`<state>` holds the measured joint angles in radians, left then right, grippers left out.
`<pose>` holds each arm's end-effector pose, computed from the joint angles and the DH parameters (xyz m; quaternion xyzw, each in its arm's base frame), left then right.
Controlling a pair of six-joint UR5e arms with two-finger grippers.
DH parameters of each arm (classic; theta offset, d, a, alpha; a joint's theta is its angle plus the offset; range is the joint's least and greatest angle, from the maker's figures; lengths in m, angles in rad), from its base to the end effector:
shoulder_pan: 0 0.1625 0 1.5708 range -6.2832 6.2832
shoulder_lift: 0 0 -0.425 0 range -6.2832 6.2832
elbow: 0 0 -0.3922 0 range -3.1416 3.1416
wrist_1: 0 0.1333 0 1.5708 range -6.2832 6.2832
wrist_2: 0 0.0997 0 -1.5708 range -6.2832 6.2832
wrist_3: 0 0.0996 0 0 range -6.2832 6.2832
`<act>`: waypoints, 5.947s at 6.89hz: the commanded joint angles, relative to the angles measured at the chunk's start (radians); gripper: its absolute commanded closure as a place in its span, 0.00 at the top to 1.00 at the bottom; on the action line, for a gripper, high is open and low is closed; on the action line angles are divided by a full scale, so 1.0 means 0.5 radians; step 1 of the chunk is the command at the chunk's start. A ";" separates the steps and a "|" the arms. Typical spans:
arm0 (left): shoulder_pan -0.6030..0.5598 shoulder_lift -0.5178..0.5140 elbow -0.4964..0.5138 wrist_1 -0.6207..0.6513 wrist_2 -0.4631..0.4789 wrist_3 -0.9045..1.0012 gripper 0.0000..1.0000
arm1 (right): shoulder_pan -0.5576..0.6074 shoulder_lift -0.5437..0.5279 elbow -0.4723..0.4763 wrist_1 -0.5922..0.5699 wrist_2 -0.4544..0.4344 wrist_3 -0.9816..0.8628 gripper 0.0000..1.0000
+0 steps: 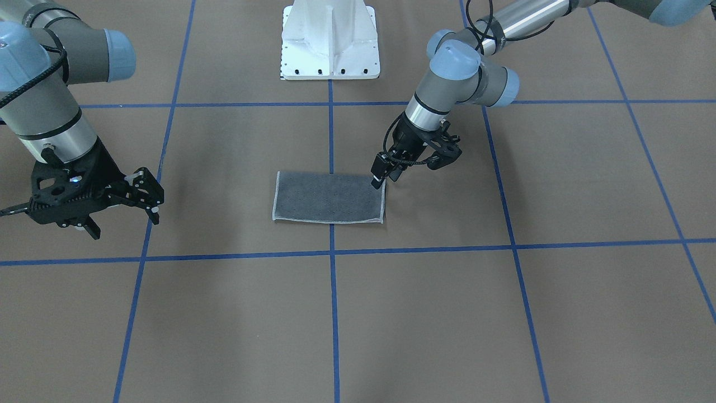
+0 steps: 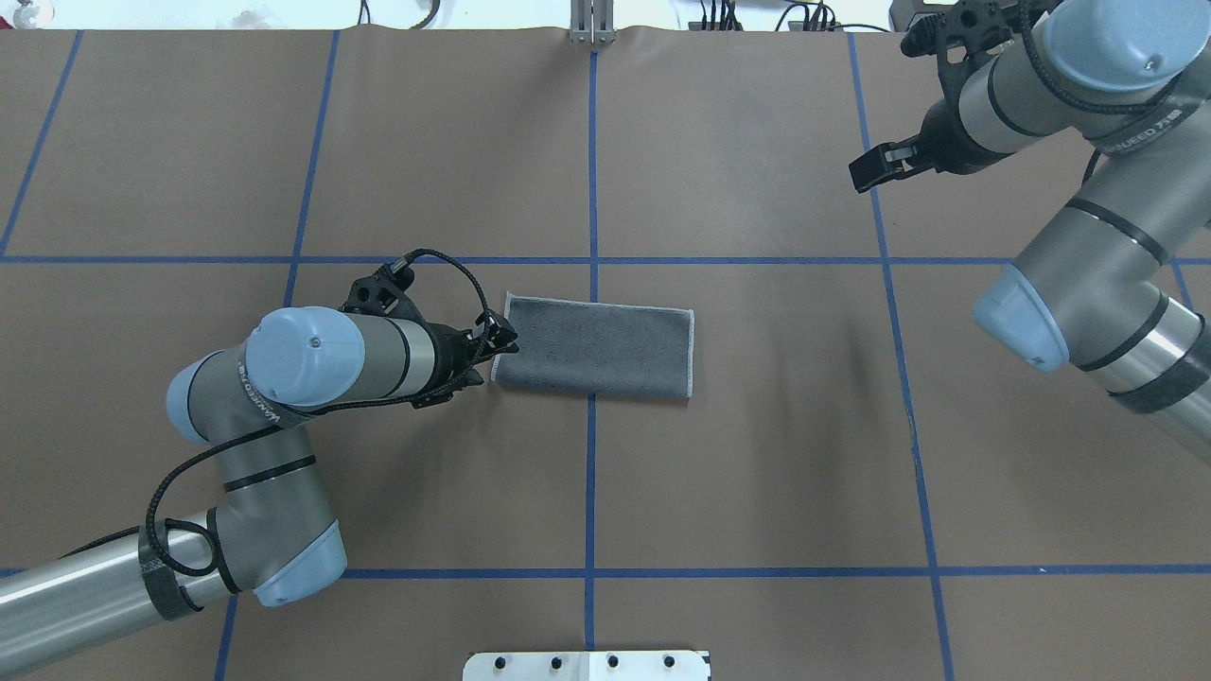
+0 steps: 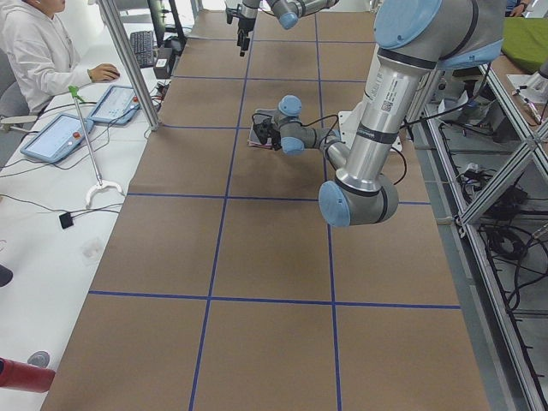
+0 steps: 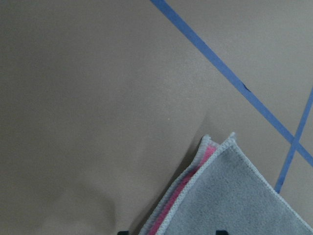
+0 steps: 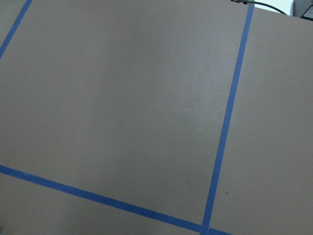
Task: Fold towel twice with both arms
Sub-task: 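Grasp the end of the folded grey strip with the left gripper, then lift and fold the held end with the left gripper over the strip's other end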
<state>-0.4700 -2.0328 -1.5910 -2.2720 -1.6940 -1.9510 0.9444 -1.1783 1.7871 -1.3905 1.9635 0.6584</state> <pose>0.5391 -0.4096 0.3061 -0.0261 0.5584 -0.3104 0.7688 -0.2863 -0.5580 0.3250 0.1939 -0.3701 -0.0605 0.9065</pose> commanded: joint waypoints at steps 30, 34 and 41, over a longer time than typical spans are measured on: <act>0.023 0.366 -0.368 -0.058 0.142 0.227 0.00 | 0.023 0.019 0.003 -0.002 0.000 0.008 1.00; 0.050 0.087 -0.365 0.193 0.182 0.224 0.00 | 0.023 0.019 0.015 -0.002 0.000 0.054 1.00; 0.164 -0.260 -0.162 0.295 0.299 0.199 0.00 | 0.023 0.016 0.015 -0.002 0.000 0.055 1.00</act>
<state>-0.3887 -2.1461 -1.6820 -2.1261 -1.5456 -1.8502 0.9556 -1.1704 1.7935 -1.3913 1.9635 0.6857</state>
